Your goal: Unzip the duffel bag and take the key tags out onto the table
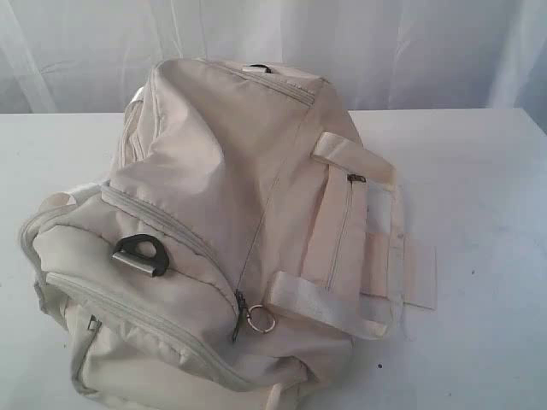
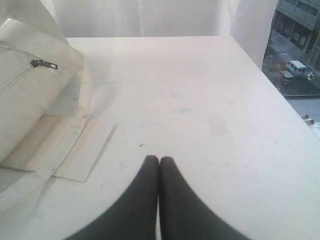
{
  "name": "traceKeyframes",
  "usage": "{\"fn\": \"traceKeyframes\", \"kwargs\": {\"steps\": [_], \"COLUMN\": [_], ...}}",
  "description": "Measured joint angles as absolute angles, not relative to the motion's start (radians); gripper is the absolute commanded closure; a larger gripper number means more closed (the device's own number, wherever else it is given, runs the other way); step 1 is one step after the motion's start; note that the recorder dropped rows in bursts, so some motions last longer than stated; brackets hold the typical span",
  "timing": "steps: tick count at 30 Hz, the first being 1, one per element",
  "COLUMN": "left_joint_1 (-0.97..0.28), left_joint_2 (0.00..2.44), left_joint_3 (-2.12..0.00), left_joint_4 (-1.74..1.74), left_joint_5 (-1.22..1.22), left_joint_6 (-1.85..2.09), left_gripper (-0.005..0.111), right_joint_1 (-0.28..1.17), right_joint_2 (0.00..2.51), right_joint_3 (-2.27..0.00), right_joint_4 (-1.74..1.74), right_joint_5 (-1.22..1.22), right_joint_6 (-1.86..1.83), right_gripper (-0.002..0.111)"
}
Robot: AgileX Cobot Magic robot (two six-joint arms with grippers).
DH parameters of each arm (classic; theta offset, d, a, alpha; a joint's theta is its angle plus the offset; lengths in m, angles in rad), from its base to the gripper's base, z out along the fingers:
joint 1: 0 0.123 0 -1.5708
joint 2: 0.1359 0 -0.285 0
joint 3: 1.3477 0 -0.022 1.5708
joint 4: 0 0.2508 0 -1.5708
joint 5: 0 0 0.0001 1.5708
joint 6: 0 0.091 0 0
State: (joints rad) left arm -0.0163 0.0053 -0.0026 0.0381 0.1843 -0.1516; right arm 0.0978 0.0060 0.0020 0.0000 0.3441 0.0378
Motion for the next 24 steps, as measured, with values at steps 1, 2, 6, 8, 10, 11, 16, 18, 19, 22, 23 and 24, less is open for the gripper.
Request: {"fn": "traceKeyframes", "kwargs": {"steps": [1, 2, 6, 8, 10, 11, 16, 18, 19, 22, 23, 24], "left_joint_1": [-0.016, -0.016, -0.016, -0.016, -0.016, -0.018, -0.054, -0.062, -0.065, -0.067, -0.067, -0.067], "left_joint_2": [0.005, 0.005, 0.005, 0.005, 0.005, 0.005, 0.005, 0.005, 0.005, 0.005, 0.005, 0.005], "left_joint_3": [-0.003, -0.003, -0.003, -0.003, -0.003, -0.003, -0.003, -0.003, -0.003, -0.003, -0.003, -0.003], "left_joint_4": [0.038, 0.038, 0.038, 0.038, 0.038, 0.038, 0.038, 0.038, 0.038, 0.038, 0.038, 0.038], "left_joint_5": [0.184, 0.184, 0.184, 0.184, 0.184, 0.184, 0.184, 0.184, 0.184, 0.184, 0.184, 0.184], "left_joint_6": [-0.152, -0.152, -0.152, -0.152, -0.152, -0.152, -0.152, -0.152, -0.152, -0.152, -0.152, -0.152], "left_gripper": [0.107, 0.107, 0.107, 0.107, 0.107, 0.107, 0.107, 0.107, 0.107, 0.107, 0.107, 0.107], "right_joint_1": [0.098, 0.098, 0.098, 0.098, 0.098, 0.098, 0.098, 0.098, 0.098, 0.098, 0.098, 0.098], "right_joint_2": [0.006, 0.006, 0.006, 0.006, 0.006, 0.006, 0.006, 0.006, 0.006, 0.006, 0.006, 0.006], "right_joint_3": [0.002, 0.002, 0.002, 0.002, 0.002, 0.002, 0.002, 0.002, 0.002, 0.002, 0.002, 0.002], "right_joint_4": [0.000, 0.000, 0.000, 0.000, 0.000, 0.000, 0.000, 0.000, 0.000, 0.000, 0.000, 0.000], "right_joint_5": [0.344, 0.344, 0.344, 0.344, 0.344, 0.344, 0.344, 0.344, 0.344, 0.344, 0.344, 0.344], "right_joint_6": [0.038, 0.038, 0.038, 0.038, 0.038, 0.038, 0.038, 0.038, 0.038, 0.038, 0.038, 0.038], "right_gripper": [0.108, 0.108, 0.108, 0.108, 0.108, 0.108, 0.108, 0.108, 0.108, 0.108, 0.108, 0.108]}}
